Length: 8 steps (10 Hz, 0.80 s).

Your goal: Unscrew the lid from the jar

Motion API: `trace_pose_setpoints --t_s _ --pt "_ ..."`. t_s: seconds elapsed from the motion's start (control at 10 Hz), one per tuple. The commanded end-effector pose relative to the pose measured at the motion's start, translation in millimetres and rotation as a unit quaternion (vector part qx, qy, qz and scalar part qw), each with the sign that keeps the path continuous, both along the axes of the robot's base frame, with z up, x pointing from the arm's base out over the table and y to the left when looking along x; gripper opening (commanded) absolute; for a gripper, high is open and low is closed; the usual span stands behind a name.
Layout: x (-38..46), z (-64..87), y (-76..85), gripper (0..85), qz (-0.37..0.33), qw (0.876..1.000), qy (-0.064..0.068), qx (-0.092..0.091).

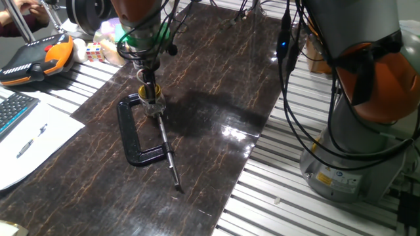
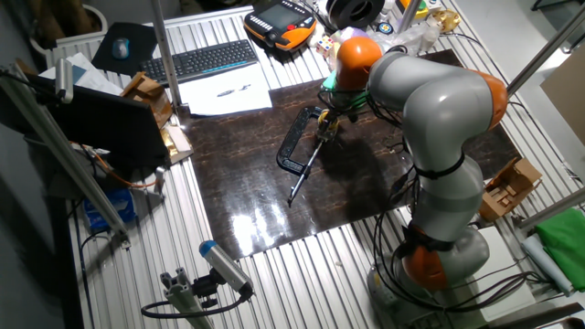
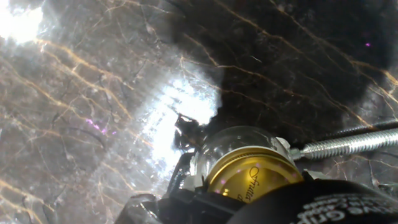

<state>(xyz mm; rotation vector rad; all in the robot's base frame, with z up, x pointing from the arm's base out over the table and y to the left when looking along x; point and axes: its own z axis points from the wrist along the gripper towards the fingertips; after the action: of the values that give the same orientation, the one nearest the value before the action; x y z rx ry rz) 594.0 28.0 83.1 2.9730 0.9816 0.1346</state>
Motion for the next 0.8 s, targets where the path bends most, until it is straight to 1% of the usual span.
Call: trace_pose_setpoints --t_s 0.0,0.3,0.7 --pt "0.8 1.2 -0.3 76.7 0.002 1.000 -0.002 -0.001" --pt "0.6 1.2 -0.4 76.0 0.030 1.000 -0.008 -0.006" --pt "0.3 1.2 -0.4 76.3 0.054 0.998 -0.009 -0.010"
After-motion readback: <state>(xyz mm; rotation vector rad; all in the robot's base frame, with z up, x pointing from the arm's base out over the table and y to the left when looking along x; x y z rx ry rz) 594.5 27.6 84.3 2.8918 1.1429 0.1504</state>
